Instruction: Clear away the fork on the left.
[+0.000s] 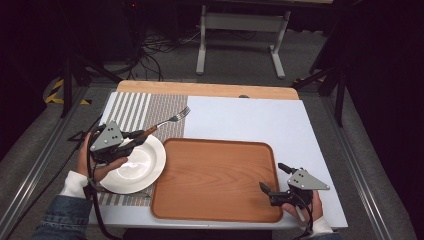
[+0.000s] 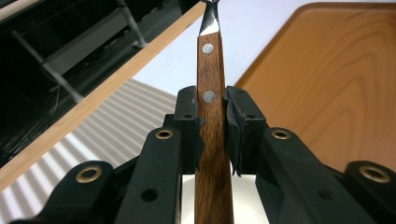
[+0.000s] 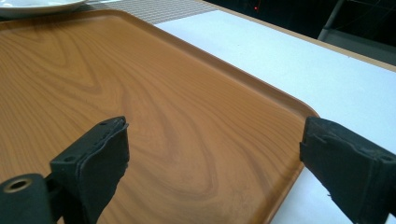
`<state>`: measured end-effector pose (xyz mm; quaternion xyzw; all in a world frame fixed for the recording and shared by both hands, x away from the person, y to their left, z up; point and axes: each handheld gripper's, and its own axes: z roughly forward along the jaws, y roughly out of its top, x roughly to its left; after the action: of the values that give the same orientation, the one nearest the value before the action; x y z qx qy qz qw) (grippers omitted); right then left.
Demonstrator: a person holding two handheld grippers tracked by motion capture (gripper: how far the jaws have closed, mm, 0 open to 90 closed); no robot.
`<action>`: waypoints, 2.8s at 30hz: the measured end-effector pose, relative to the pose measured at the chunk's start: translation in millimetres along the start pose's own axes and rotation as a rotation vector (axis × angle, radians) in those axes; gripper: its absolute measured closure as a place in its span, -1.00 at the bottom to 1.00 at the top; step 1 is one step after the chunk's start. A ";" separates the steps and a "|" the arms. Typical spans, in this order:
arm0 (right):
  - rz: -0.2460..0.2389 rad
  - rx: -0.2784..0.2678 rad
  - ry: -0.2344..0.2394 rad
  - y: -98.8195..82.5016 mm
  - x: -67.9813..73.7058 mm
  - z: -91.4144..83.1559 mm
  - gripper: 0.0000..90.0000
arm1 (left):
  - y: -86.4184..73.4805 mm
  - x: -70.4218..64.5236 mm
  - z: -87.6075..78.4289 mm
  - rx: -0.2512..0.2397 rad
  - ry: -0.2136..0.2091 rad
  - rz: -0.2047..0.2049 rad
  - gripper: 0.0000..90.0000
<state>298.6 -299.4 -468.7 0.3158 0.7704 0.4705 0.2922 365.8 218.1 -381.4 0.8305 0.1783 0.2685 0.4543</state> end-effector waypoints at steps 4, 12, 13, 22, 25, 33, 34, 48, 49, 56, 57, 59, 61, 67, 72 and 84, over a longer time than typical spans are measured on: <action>0.006 -0.003 -0.001 -0.1 -0.4 -0.6 -0.80 | 4.0 -17.4 4.3 -0.003 -0.035 0.029 0.70; 0.002 0.003 -0.005 -0.3 0.2 0.2 -0.79 | 11.4 -56.8 17.4 0.007 -0.106 0.103 0.70; 0.002 0.003 -0.005 -0.3 0.2 0.2 -0.79 | 11.4 -56.8 17.4 0.007 -0.106 0.103 0.70; 0.001 0.006 -0.007 -0.8 -0.2 0.4 -0.79 | 9.7 -91.1 37.1 0.066 -0.177 0.175 0.70; 0.003 0.008 -0.007 -0.8 0.3 0.4 -0.79 | 7.9 -103.1 46.8 0.103 -0.204 0.205 0.70; 0.004 0.016 -0.011 -1.3 0.1 1.8 -0.79 | 1.9 -120.9 58.5 0.178 -0.205 0.263 0.70; 0.006 0.017 -0.010 -1.3 0.6 2.1 -0.79 | -2.5 -123.2 61.9 0.202 -0.199 0.271 0.70; 0.002 0.022 -0.006 -1.8 1.2 3.2 -0.79 | -24.1 -130.6 69.4 0.264 -0.243 0.233 0.68; 0.001 0.022 -0.005 -1.8 1.5 3.4 -0.79 | -25.6 -131.1 67.6 0.257 -0.267 0.210 0.68; -0.002 0.022 -0.004 -1.6 1.1 2.8 -0.79 | -27.6 -128.8 54.1 0.172 -0.358 0.138 0.59; -0.007 0.015 -0.002 -0.9 1.3 1.7 -0.79 | -24.4 -124.7 48.3 0.130 -0.382 0.145 0.75; -0.008 0.011 -0.007 -0.7 1.0 1.0 -0.79 | -20.7 -121.0 46.4 0.094 -0.415 0.124 0.94; 0.000 0.013 -0.010 -1.2 0.8 1.4 -0.79 | -19.2 -119.7 47.1 0.084 -0.426 0.119 1.00; -0.008 0.022 -0.006 -1.5 1.5 2.2 -0.79 | -3.9 -120.1 64.8 0.079 -0.478 0.177 1.00; -0.010 0.026 0.002 -1.4 3.1 2.4 -0.79 | 8.3 -126.9 80.6 0.099 -0.514 0.232 1.00; 0.000 0.022 -0.006 -1.2 2.7 0.9 -0.79 | 20.4 -143.2 123.9 0.178 -0.574 0.321 1.00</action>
<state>297.3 -297.3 -470.5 0.3205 0.7747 0.4609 0.2910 328.8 48.4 -459.6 0.9260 -0.0674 0.0752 0.3638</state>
